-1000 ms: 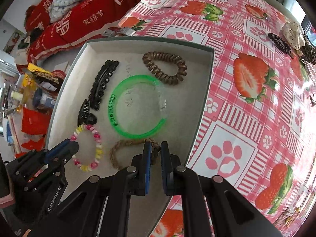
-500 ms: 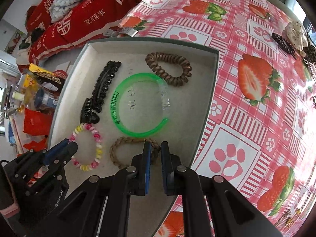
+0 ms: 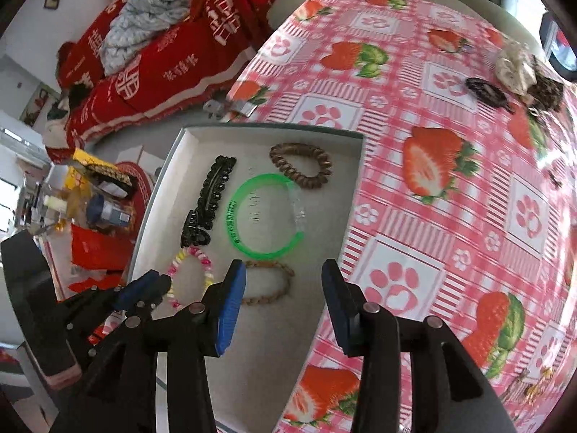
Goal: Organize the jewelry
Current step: 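Carry both bracelets over the white tray and open both grippers to drop them, then move both tools back over the silver chain and yellow hair tie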
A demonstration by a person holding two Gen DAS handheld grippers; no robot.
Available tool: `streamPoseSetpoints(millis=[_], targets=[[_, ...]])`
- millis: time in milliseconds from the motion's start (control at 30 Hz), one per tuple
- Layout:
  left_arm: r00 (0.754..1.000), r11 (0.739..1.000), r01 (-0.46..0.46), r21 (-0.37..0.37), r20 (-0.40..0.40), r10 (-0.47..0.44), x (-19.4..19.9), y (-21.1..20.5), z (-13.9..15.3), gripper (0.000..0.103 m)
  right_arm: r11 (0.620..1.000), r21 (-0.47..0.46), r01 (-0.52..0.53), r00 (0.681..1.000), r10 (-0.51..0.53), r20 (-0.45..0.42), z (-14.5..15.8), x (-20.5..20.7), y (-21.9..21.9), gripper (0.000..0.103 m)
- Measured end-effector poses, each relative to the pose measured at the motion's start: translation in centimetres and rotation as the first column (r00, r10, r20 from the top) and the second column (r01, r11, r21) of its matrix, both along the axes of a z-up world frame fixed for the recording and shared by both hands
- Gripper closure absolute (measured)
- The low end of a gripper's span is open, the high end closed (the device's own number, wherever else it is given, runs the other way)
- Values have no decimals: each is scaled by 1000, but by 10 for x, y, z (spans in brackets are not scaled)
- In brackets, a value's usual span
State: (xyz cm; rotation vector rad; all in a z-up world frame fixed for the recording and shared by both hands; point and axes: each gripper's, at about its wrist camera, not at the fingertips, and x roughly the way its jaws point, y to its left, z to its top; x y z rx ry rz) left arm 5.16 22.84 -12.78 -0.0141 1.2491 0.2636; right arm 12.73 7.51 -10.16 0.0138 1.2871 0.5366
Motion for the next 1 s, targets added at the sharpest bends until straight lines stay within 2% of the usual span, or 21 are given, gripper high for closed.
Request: streamPoseSetpoints(millis=[200, 233, 267, 300, 333, 533, 633, 733, 767, 867, 1000], targets=[[999, 1000, 25, -9, 21, -25, -1, -10, 15, 86, 997, 11, 74, 997, -74, -8, 5, -10, -34, 55], [999, 999, 31, -9, 21, -31, -1, -12, 16, 61, 996, 12, 87, 996, -86, -13, 5, -11, -39, 55], [999, 1000, 29, -10, 23, -29, -2, -13, 18, 9, 995, 12, 101, 995, -101, -17, 5, -14, -47, 55], [999, 1000, 14, 2, 46, -14, -4, -13, 23, 0, 993, 12, 113, 993, -113, -21, 5, -16, -52, 55], [997, 1000, 13, 15, 74, -14, -6, -15, 28, 0, 992, 12, 126, 992, -126, -27, 5, -18, -57, 55], [996, 998, 68, 7, 59, -68, -5, -26, 36, 0, 980, 3, 199, 978, -199, -57, -1, -33, -89, 54], [991, 994, 110, 10, 69, -111, -6, -39, 43, 0, 973, -7, 232, 970, -232, -68, -3, -42, -104, 43], [984, 987, 162, -1, 79, -161, -9, -54, 49, 0, 962, -9, 274, 958, -274, -79, -4, -52, -121, 28], [981, 984, 179, -8, 78, -178, -10, -59, 50, 0, 955, -14, 296, 952, -296, -80, -3, -57, -129, 22], [967, 968, 246, -47, 72, -243, -13, -79, 53, 0, 933, -34, 358, 930, -360, -79, -1, -69, -153, 21], [941, 938, 336, -80, 73, -331, -18, -109, 56, 0, 879, -63, 472, 875, -476, -89, -4, -88, -194, 21]])
